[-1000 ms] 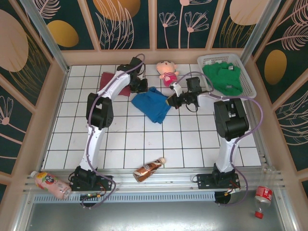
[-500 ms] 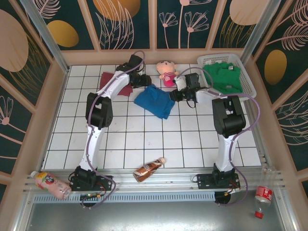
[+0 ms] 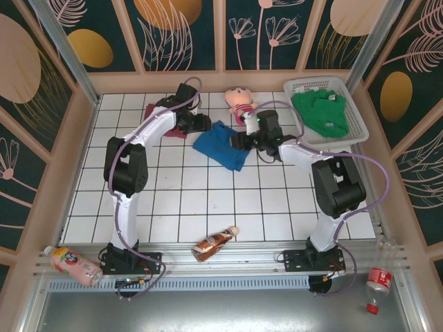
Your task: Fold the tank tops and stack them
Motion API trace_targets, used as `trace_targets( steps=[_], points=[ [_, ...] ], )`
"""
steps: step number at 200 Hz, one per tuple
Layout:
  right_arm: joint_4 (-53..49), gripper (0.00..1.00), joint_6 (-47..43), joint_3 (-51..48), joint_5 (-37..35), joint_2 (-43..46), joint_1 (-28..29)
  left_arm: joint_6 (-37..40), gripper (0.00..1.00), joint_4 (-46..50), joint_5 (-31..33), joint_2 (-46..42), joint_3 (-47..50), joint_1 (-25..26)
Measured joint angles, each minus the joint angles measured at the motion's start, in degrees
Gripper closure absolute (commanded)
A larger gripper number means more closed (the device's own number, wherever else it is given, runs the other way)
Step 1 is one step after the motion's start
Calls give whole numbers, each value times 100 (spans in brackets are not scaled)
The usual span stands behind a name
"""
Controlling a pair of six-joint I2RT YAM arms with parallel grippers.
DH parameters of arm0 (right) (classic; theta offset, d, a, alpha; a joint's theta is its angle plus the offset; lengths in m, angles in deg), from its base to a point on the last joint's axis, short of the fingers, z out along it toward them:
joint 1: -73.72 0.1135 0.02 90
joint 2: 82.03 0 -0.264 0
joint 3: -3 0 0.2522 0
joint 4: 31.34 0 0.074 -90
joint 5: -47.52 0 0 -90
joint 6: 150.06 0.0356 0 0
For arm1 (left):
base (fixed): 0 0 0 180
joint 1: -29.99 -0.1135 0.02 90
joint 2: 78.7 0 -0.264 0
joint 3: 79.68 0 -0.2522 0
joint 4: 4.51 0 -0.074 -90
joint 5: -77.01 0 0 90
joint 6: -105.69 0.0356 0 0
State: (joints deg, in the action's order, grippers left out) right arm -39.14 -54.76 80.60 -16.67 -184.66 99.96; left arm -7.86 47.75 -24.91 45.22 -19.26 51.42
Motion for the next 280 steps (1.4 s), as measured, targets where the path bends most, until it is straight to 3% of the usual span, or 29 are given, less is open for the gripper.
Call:
trace_targets(
  steps=[21,67,136,203,280],
  points=[
    [236,76,339,-157,136,-177,236,24,43,-57,-48,107,168,0],
    [304,78,678,-422,151,-616,184,168,44,-275,-225,540,103,0],
    [125,79,708,-870,-70,-503,131,490,43,-184,-103,855,81,0],
    [-205,79,728,-1659,-293,278,-37,494,40,0,-238,203,501,4],
    [-807,73,748,-2024,-385,892,-457,527,39,-848,-1047,-382,1954,208]
  ],
)
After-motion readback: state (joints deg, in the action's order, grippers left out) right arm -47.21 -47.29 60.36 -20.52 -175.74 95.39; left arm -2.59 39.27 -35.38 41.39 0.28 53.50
